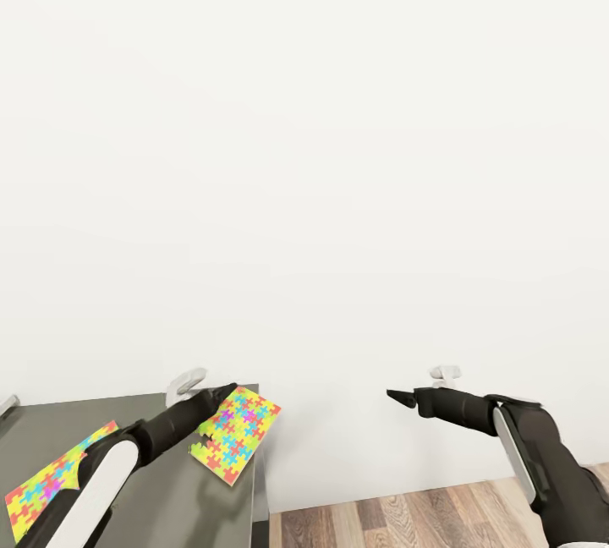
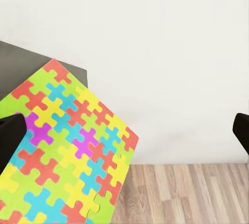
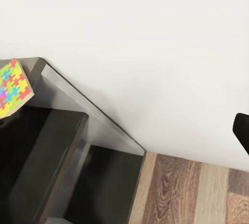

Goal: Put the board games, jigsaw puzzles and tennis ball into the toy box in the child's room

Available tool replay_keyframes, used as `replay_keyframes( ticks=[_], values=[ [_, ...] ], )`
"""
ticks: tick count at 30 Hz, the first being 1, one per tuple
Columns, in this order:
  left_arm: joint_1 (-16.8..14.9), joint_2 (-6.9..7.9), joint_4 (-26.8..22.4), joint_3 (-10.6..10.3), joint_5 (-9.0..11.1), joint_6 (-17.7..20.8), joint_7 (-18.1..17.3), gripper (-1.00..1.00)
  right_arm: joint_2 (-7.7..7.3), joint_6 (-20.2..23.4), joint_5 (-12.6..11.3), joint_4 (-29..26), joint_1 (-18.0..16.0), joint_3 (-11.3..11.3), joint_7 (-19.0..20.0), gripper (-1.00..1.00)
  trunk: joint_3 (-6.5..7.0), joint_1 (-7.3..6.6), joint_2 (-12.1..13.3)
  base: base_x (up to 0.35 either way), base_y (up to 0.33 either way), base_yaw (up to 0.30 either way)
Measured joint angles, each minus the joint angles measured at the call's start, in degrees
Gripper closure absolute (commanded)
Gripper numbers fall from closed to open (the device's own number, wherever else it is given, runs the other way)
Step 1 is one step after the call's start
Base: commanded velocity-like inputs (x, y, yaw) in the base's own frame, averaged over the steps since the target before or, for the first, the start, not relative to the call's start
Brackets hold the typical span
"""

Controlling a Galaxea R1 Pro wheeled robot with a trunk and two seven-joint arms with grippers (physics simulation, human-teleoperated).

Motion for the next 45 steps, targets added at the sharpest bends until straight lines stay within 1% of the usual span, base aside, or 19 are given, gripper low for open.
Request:
replay_keyframes(
  ticks=[2, 4, 11, 14, 45],
  values=[
    [0.6, 0.59, -0.6, 0.0, -0.7, -0.6, -0.2, -1.00, 0.00, 0.0, 0.0, 0.0, 0.0, 0.6, 0.0, -1.00, 0.00, 0.00, 0.0, 0.000, 0.000, 0.000],
    [1.3, 0.59, -1.3, 0.0, -1.3, -1.3, -0.2, -1.00, 0.00, 0.0, 0.0, 0.0, 0.0, 0.9, 0.0, -1.00, 0.00, 0.00, 0.0, 0.000, 0.000, 0.000],
    [3.4, 0.60, -3.5, 0.0, -1.3, -1.4, -0.2, -1.00, 0.00, 0.0, 0.0, 0.0, 0.0, 0.9, 0.0, -1.00, 0.00, 0.00, 0.0, 0.000, 0.000, 0.000],
    [3.4, 0.60, -4.2, 0.0, -1.3, -1.4, -0.2, -1.00, 0.00, 0.0, 0.0, 0.0, 0.0, 0.9, 0.0, -1.00, 0.00, 0.00, 0.0, 0.000, 0.000, 0.000],
    [3.3, 0.62, -4.2, 0.0, -1.4, -1.3, -0.1, -1.00, -0.02, 0.0, 0.0, 0.0, -0.2, 0.9, 0.0, -1.00, 0.00, 0.00, 0.0, 0.000, 0.000, 0.000]
  ],
)
